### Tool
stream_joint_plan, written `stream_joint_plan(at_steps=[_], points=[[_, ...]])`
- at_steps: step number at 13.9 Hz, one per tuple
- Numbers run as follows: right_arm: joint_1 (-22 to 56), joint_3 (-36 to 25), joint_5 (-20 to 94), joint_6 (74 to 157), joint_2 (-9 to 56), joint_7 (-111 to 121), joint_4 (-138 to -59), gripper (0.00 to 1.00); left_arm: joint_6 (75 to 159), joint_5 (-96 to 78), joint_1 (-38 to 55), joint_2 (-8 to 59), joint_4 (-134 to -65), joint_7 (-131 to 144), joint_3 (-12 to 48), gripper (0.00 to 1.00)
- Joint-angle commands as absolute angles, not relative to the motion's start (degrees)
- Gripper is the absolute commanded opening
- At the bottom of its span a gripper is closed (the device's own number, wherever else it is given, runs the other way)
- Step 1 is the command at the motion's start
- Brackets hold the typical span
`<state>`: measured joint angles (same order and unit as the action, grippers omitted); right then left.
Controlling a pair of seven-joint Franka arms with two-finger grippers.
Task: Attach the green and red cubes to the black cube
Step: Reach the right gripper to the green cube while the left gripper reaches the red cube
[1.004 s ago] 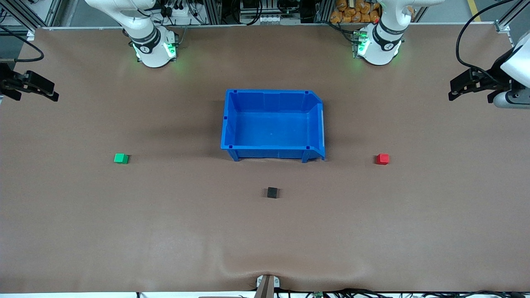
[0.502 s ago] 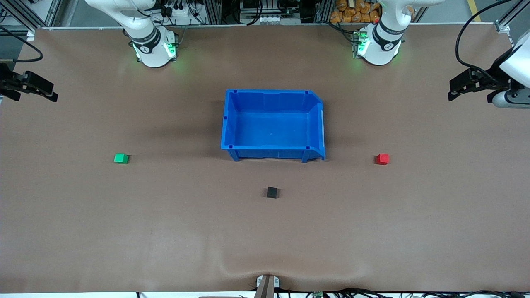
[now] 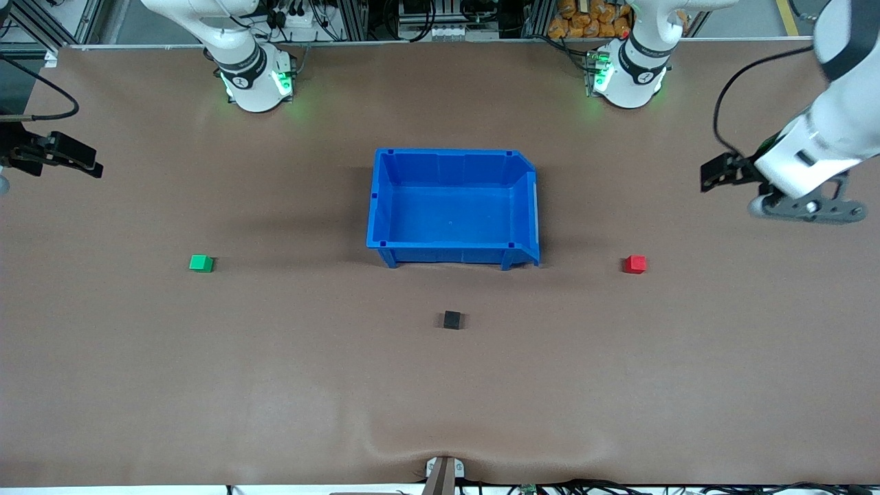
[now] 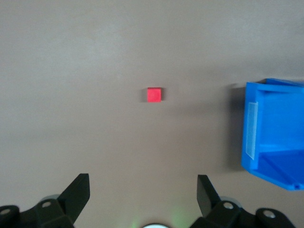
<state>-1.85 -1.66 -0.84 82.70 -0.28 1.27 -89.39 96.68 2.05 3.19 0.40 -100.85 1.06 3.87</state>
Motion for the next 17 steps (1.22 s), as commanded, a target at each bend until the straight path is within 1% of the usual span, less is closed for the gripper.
stream_joint_plan(at_steps=[1,4,7,9,11,14,17], points=[[-2.4,-1.3,-0.1,82.8,1.0,0.9,-88.8,1.00,104.9,3.0,3.0,-1.1,-109.0,5.2,5.7,1.00],[-2.5,-1.3,-0.1,83.9,3.8,1.3,-88.8,1.00,113.8,3.0,3.0,-0.4,-115.5,8.1,5.9,1.00],[-3.1,-1.4,0.0,85.5,7.2,1.3,-88.9,1.00,122.1,2.9,2.6,3.0,-120.6,9.4,5.8,1.00],[-3.2,-1.4,-0.1,86.2,9.0,1.3,-89.0,1.00,129.1,2.9,2.5,5.4,-123.5,9.8,5.7,1.00],[-3.9,-1.4,0.0,87.3,11.5,1.3,-89.1,1.00,133.7,3.0,2.4,9.1,-124.1,9.7,5.7,1.00],[-3.9,-1.4,0.0,91.0,14.9,1.3,-89.6,1.00,141.0,3.1,1.8,15.2,-123.9,9.4,5.5,1.00],[-4.7,-1.4,0.0,96.5,17.0,1.4,-92.9,1.00,142.7,6.1,0.8,18.9,-122.8,9.0,5.3,1.00]])
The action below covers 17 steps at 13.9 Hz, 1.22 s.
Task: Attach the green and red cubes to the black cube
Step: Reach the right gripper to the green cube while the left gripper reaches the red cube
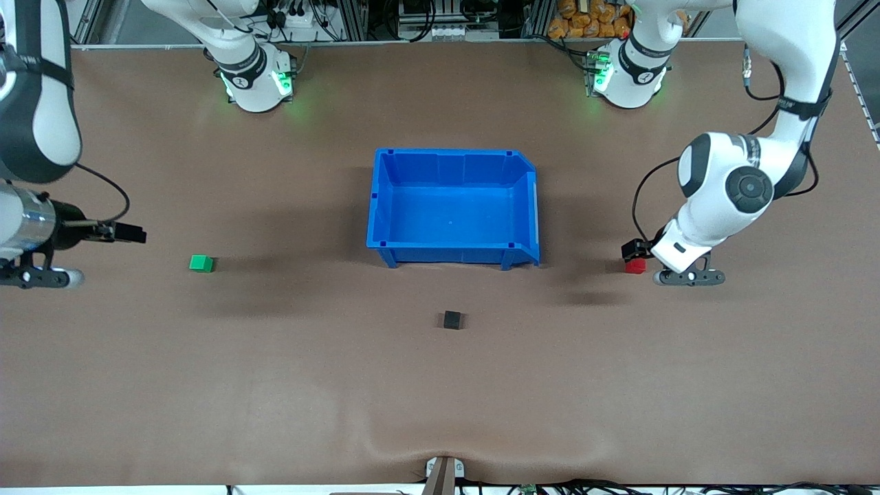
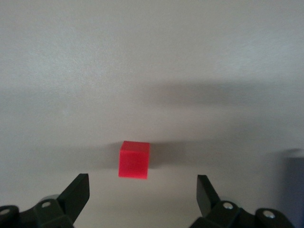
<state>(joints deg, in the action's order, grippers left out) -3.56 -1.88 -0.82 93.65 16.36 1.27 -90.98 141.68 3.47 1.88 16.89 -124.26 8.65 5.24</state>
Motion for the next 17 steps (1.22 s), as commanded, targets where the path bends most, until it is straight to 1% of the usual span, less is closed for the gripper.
stream_joint_plan(at_steps=[1,3,7,9,14,15,16,17], points=[[-4.7,-1.4,-0.1,97.6,17.5,1.4,-93.6,1.00,144.0,6.7,0.0,20.4,-122.5,9.0,5.4,1.00],[-4.8,-1.4,0.0,99.7,19.8,1.3,-94.0,1.00,145.8,6.7,-0.3,22.8,-122.6,9.2,5.3,1.00],[-5.9,-1.4,-0.1,106.2,22.8,1.4,-97.4,1.00,145.8,6.7,-0.1,24.3,-122.6,9.8,5.4,1.00],[-6.5,-1.4,-0.1,107.0,25.7,1.4,-97.5,1.00,145.8,6.8,0.0,25.2,-122.6,9.5,5.4,1.00],[-6.8,-1.4,-0.1,107.7,29.3,1.1,-97.5,1.00,145.7,9.1,0.3,25.7,-123.0,9.4,5.4,1.00],[-6.7,-1.4,-0.1,107.7,30.1,1.3,-97.5,1.00,145.6,9.1,0.3,25.6,-123.0,9.5,5.4,0.87],[-6.7,-1.4,-0.1,108.3,31.0,1.4,-97.5,1.00,145.5,9.1,0.4,25.6,-123.0,9.5,5.4,0.47],[-6.8,-1.4,-0.1,110.1,32.2,1.5,-97.7,1.00,145.5,9.1,0.5,25.6,-123.0,9.7,5.4,0.03]])
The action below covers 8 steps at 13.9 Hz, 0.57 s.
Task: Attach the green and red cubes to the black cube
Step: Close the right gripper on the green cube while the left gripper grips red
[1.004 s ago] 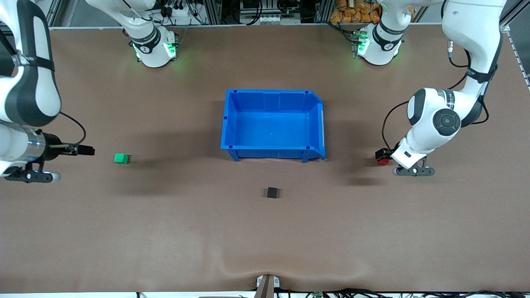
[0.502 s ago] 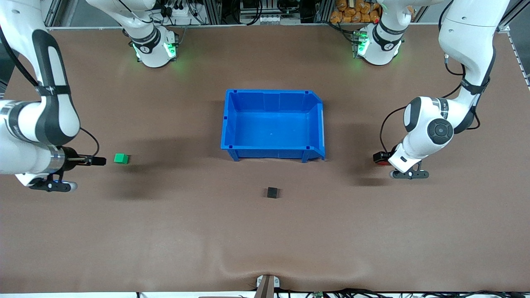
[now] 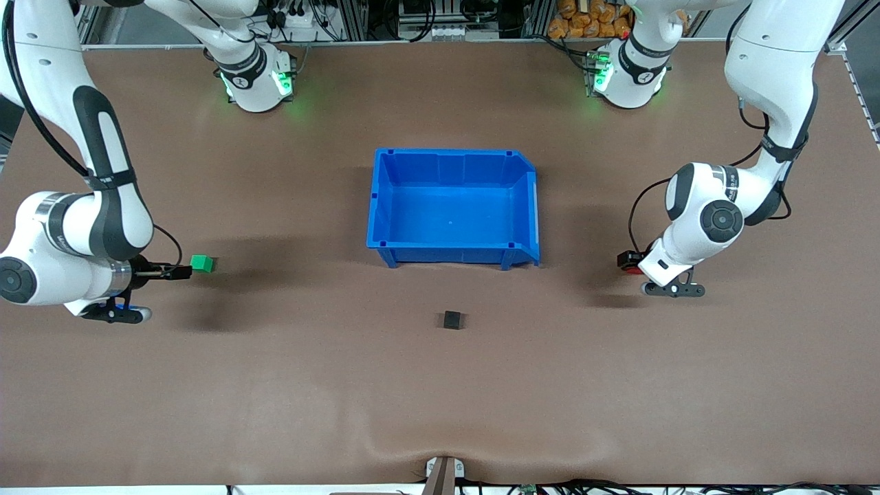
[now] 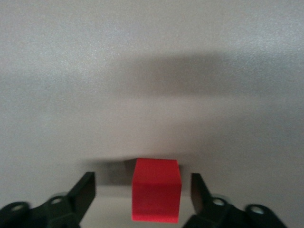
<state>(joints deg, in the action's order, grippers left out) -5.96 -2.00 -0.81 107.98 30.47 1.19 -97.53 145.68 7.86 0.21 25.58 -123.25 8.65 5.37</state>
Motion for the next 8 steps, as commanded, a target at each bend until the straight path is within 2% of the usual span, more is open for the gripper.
stream_joint_plan(at_steps=[1,3,6,8], points=[[-6.8,-1.3,-0.1,110.6,32.6,1.5,-98.4,1.00,145.3,9.1,0.5,25.6,-123.0,9.8,5.5,0.00],[-6.7,-1.3,0.0,112.0,32.8,1.4,-100.8,1.00,145.1,9.1,0.5,25.5,-122.9,11.3,5.7,0.00],[-7.0,-1.2,0.0,118.5,32.8,1.4,-105.5,0.93,145.1,9.1,0.5,25.3,-122.3,14.1,5.8,0.00],[-6.9,-1.2,0.0,119.6,32.9,1.4,-106.3,0.74,145.1,9.1,0.5,25.0,-120.7,17.6,5.9,0.00]])
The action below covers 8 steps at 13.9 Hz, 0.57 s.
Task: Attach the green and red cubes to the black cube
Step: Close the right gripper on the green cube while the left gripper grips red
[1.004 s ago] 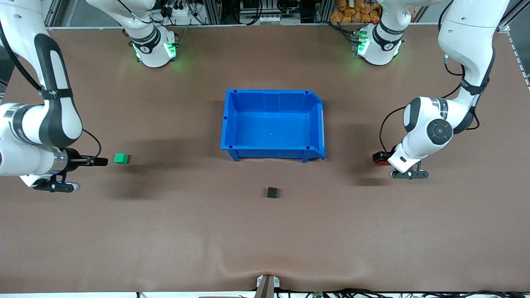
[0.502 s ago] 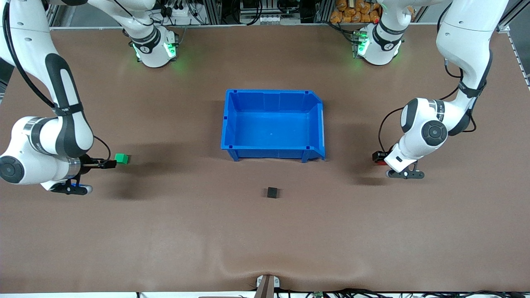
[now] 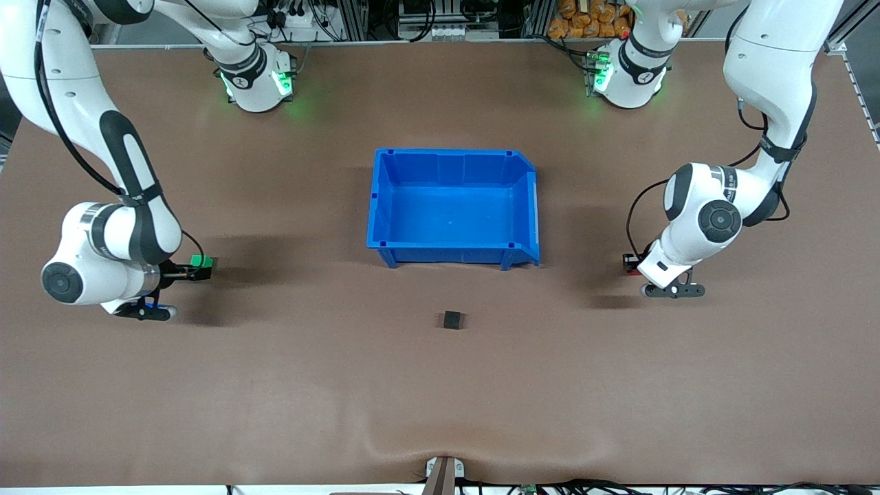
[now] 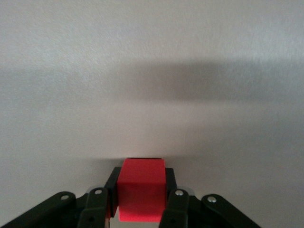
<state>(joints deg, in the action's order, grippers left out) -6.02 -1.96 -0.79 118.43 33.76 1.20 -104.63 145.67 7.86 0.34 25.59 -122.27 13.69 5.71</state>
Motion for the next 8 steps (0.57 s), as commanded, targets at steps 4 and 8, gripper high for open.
stream_joint_plan(at_steps=[4,8], points=[[-7.4,-1.2,0.0,119.6,33.7,1.3,-106.3,0.55,136.4,8.7,1.1,25.3,-113.2,27.0,7.3,0.00],[-7.1,-1.2,1.1,119.1,33.7,1.1,-106.4,0.16,125.4,8.1,3.9,28.6,-101.9,37.2,7.5,0.00]])
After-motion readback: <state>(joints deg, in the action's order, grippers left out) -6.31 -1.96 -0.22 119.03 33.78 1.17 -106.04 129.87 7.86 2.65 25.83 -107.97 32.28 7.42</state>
